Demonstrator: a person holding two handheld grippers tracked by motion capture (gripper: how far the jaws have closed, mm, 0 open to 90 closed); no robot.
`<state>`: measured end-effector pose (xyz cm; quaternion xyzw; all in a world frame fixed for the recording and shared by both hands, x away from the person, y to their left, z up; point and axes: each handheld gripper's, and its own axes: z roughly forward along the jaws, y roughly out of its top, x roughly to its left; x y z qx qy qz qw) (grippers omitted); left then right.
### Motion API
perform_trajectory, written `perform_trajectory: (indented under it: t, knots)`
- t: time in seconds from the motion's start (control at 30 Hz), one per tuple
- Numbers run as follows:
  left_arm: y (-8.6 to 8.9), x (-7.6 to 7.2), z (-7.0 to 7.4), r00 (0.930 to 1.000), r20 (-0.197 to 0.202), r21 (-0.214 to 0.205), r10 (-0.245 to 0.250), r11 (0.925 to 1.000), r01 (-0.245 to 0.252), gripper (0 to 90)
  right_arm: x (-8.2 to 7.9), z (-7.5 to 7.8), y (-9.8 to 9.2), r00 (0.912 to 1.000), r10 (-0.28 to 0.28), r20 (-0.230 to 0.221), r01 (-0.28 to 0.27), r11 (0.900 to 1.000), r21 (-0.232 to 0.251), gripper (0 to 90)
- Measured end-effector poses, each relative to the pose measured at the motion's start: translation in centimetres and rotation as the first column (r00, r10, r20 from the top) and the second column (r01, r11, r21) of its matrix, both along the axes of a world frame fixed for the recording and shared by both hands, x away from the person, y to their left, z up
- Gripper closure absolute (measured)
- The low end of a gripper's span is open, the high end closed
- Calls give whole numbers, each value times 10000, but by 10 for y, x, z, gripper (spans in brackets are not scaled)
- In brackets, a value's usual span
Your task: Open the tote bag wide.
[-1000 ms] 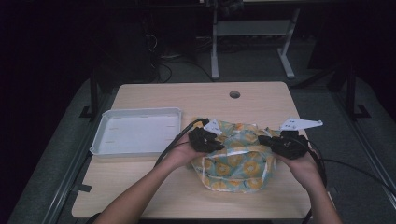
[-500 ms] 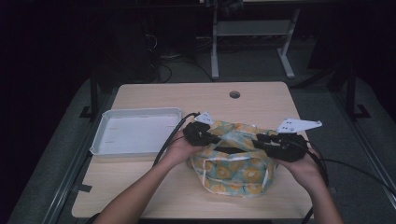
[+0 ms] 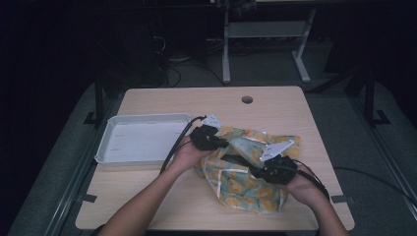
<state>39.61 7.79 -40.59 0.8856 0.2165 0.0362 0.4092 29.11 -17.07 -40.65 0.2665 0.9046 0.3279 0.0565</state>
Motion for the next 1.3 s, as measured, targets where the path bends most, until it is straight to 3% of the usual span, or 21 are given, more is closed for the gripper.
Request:
perform_trajectory:
  t: [0.1,0.13,0.17,0.23,0.27,0.3,0.37,0.47,0.6,0.63,0.8,0.83,0.9,0.97,1.07,1.13,1.17,1.3]
  knots:
    - [1,2,-2,9999,28,129,145,9998,-146,900,-2,-7,-1,9998,66,-177,-69,9999,-154,897]
    - [2,4,-4,9998,-35,401,219,9990,-218,900,-4,-16,-1,9993,119,-365,-137,9987,-484,897]
    - [2,4,-4,9998,-35,401,219,9990,-218,900,-5,-18,-1,9988,145,-459,-174,9978,-635,898]
    - [1,6,-10,9993,-133,879,355,9955,-342,900,-5,-25,-1,9985,243,-498,-286,9958,-869,898]
    - [1,6,-10,9993,-133,879,355,9955,-342,900,-5,-25,-1,9985,243,-498,-286,9958,-869,898]
    - [1,8,-14,9990,-101,1269,430,9911,-413,900,-6,-31,0,9978,217,-630,-295,9916,-1263,898]
    - [-1,9,-18,9984,-269,1377,505,9894,-463,900,-5,-36,0,9974,315,-643,-408,9879,-1494,898]
    - [-2,11,-24,9986,-303,1918,423,9808,-357,900,-5,-39,2,9969,314,-719,-428,9857,-1631,898]
    - [-6,10,-30,9983,-358,2312,449,9723,-354,900,-5,-42,2,9964,352,-777,-484,9835,-1742,899]
    - [-8,10,-34,9985,-353,2500,411,9677,-310,900,-5,-42,2,9961,331,-823,-470,9837,-1733,898]
    - [-11,10,-42,9977,-569,2592,359,9656,-200,900,-6,-42,1,9957,307,-872,-448,9854,-1645,896]
    - [-10,11,-42,9984,-527,2765,207,9610,-53,900,-6,-40,0,9962,346,-801,-473,9856,-1626,889]
    - [-11,11,-42,9985,-523,2809,163,9597,-10,900,-7,-36,0,9965,279,-786,-395,9880,-1496,868]
    - [-12,10,-44,9979,-632,2829,152,9591,34,900,-10,-20,-5,9978,79,-658,-124,9976,-674,816]
    - [-12,10,-45,9979,-630,2833,131,9590,53,900,-13,-3,-12,9996,-142,-244,139,9999,-99,782]
    - [-12,11,-45,9978,-644,2824,126,9593,62,900,-13,2,-14,9997,-257,-59,257,9997,43,776]
    - [-12,11,-45,9977,-667,2807,134,9598,59,900,-12,9,-17,9980,-488,397,482,9987,157,722]
    - [-12,11,-45,9977,-665,2788,142,9603,50,900,-8,10,-18,9928,-826,865,846,9962,-196,663]
